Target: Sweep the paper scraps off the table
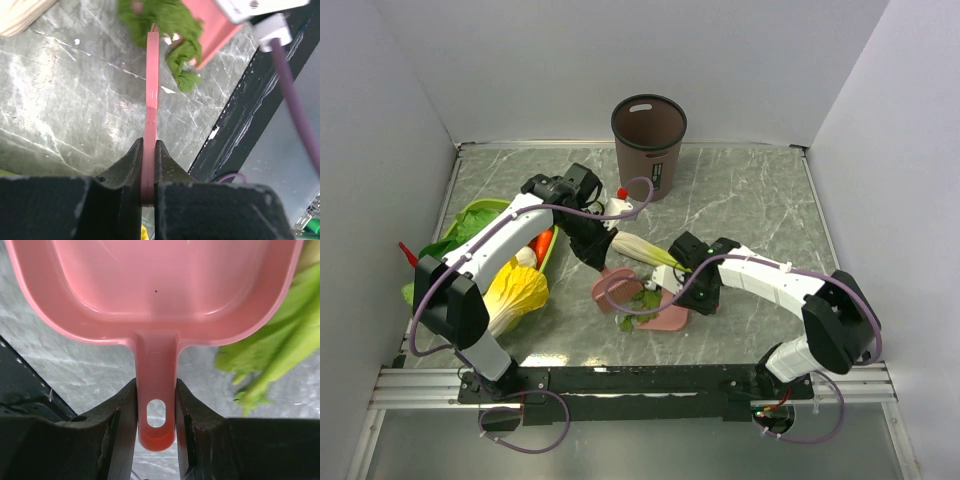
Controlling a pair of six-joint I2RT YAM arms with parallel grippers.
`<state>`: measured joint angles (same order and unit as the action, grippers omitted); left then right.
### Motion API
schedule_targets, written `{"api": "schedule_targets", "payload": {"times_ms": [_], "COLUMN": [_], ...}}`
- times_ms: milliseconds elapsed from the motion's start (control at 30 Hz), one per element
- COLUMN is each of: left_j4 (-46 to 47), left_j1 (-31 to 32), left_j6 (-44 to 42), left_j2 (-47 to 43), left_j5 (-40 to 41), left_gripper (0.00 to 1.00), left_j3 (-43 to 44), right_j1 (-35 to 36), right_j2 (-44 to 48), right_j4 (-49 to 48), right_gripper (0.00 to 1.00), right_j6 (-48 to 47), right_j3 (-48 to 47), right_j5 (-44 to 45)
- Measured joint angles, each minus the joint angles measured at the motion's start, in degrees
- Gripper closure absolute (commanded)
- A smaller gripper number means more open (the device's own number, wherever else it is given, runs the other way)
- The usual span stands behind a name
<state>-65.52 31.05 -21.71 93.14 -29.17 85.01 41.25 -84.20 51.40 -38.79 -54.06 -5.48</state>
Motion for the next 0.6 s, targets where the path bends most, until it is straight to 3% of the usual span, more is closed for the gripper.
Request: {"api": "schedule_targets", "payload": {"times_ms": [333, 600], "left_j4": [-2.34, -9.79], "left_j1": [-0.96, -1.11], "left_j6": [1.01, -12.76], "left_j2": [-3.98, -10.73], "left_j5": [5.57, 1.95], "left_gripper": [0.99, 0.99], "left_j3": [-0.63, -7.45], "right_j1": [0.02, 0.02], "right_j2": [4.96, 4.74], "right_j4": [1.22, 1.40], "right_gripper": [1.00, 1.00], "right_j6": [-2.80, -2.34], "right_j3": [5.44, 5.25], "right_j5": [0.48, 0.22]}}
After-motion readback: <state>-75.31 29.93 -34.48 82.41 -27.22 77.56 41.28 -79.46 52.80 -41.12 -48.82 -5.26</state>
